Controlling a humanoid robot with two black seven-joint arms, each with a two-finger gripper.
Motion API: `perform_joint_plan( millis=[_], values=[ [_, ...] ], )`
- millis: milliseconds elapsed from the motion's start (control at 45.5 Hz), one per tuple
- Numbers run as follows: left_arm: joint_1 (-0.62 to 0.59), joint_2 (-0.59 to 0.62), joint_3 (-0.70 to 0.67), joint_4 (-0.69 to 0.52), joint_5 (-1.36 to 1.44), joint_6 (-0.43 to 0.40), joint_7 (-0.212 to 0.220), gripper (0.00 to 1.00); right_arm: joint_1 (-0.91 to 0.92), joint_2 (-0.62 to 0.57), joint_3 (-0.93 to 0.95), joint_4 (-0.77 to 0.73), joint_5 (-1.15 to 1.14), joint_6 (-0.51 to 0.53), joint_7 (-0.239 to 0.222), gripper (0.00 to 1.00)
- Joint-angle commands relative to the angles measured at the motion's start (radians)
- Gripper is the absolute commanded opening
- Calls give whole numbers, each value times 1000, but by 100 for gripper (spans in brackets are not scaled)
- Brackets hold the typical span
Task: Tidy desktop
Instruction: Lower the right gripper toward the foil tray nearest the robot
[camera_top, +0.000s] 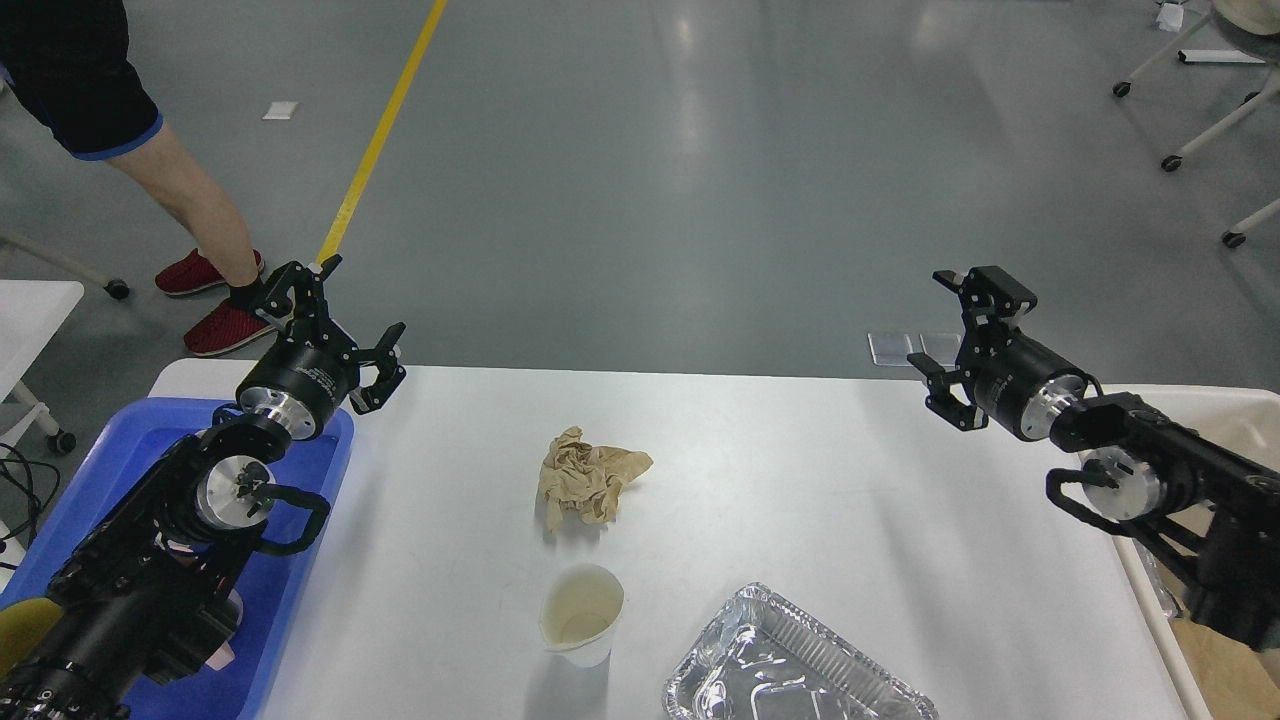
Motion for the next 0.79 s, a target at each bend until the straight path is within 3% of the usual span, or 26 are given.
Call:
perform_joint_plan(
  millis=[0,110,483,615,769],
  values=[
    [0,-1,-2,23,0,0,-2,97,51,-166,-169,173,1,6,-73,100],
    [0,-18,-2,28,0,0,0,97,68,-266,-275,302,-3,14,-110,100],
    [0,-29,0,48,0,2,0,97,59,-623,-400,710,-138,130,-113,100],
    [0,-30,0,51,0,3,0,97,53,-726,-397,754,-140,182,-113,100],
    [0,-30,0,51,0,3,0,97,31,-765,-397,754,-140,206,-113,100]
  ],
)
